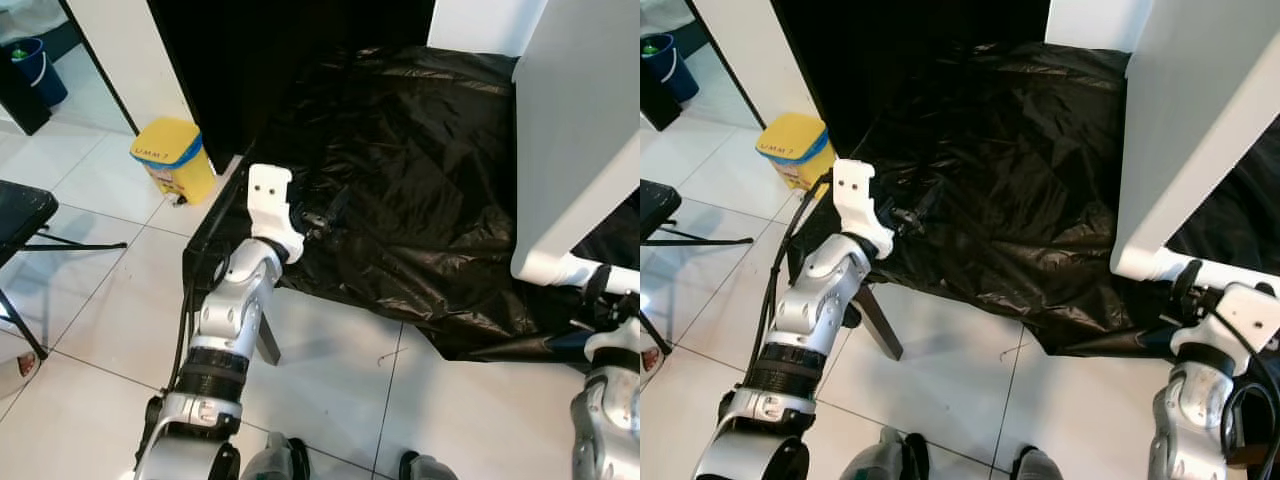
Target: Building children table
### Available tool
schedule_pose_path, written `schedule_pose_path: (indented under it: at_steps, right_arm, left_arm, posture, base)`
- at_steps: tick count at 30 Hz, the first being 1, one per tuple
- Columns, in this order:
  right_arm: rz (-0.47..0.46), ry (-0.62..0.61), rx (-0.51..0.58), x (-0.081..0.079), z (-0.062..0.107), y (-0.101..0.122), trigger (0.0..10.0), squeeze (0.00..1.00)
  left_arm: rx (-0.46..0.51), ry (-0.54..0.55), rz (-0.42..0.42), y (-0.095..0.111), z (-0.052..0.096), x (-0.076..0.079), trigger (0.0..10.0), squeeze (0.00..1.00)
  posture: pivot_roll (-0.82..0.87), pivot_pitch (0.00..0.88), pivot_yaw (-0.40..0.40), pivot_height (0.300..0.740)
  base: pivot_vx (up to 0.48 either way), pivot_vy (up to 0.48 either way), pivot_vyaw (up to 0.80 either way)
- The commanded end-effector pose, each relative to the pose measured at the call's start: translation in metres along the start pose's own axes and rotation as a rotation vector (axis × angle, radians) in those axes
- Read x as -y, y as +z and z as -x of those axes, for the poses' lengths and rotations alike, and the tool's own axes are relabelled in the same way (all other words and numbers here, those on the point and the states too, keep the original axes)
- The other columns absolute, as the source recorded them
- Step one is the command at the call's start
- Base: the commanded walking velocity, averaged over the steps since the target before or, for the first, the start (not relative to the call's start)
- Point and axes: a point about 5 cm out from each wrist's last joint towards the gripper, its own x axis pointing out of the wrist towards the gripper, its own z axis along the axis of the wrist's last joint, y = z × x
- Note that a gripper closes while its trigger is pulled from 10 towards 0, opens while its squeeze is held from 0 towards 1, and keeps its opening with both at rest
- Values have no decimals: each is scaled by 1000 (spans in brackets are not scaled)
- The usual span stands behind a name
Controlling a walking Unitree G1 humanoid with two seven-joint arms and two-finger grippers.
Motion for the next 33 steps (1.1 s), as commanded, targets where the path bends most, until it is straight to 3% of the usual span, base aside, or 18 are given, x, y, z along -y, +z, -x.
schedule_pose_path:
  at_steps: [1,2,7,14,19,20,25,26,27,28,32,33]
  right_arm:
    - [-2,51,8,-11,8,3,10000,0]
    - [-17,82,-2,-19,12,3,10000,0]
    - [-25,99,-10,-24,15,3,10000,0]
    - [-66,214,-42,-54,14,1,10000,0]
    - [-69,239,-45,-58,12,1,10000,0]
    - [-73,262,-47,-60,9,0,10000,1000]
    - [-67,332,-44,-66,0,-1,10000,1000]
    - [-63,335,-45,-67,-3,-2,10000,1000]
    - [-63,335,-45,-67,-3,-2,10000,1000]
    - [-63,348,-46,-67,-6,-2,10000,0]
    - [-64,357,-48,-68,-8,-3,10000,0]
    - [-70,368,-48,-68,-11,-2,10000,1000]
  left_arm:
    - [-7,17,-47,-2,4,2,10000,0]
    - [-11,27,-57,-4,6,3,10000,0]
    - [-12,32,-60,-5,7,4,10000,0]
    - [-9,66,-85,-12,15,12,10000,0]
    - [-1,69,-77,-12,18,10,10000,0]
    - [-1,68,-66,-12,19,8,10000,0]
    - [9,28,-29,-14,24,7,10000,0]
    - [14,27,-16,-14,25,6,10000,380]
    - [14,27,-16,-14,25,6,10000,380]
    - [24,19,-12,-12,26,7,10000,1000]
    - [32,13,-10,-11,26,9,10000,1000]
    - [29,6,-27,-10,27,10,10000,1000]
  posture:
    - [-65,146,29,740]
    - [-61,140,24,740]
    - [-61,140,24,740]
    - [-25,103,-23,740]
    - [-12,93,-41,740]
    - [-5,89,-51,740]
    - [5,85,-63,740]
    - [11,82,-64,740]
    - [11,82,-64,740]
    - [13,83,-64,740]
    - [13,83,-64,740]
    - [14,85,-60,740]
  base:
    - [0,0,0]
    - [0,0,0]
    - [0,0,0]
    - [0,0,0]
    - [0,0,0]
    - [0,0,0]
    - [0,0,0]
    - [0,0,0]
    - [0,0,0]
    - [0,0,0]
    - [0,0,0]
    - [0,0,0]
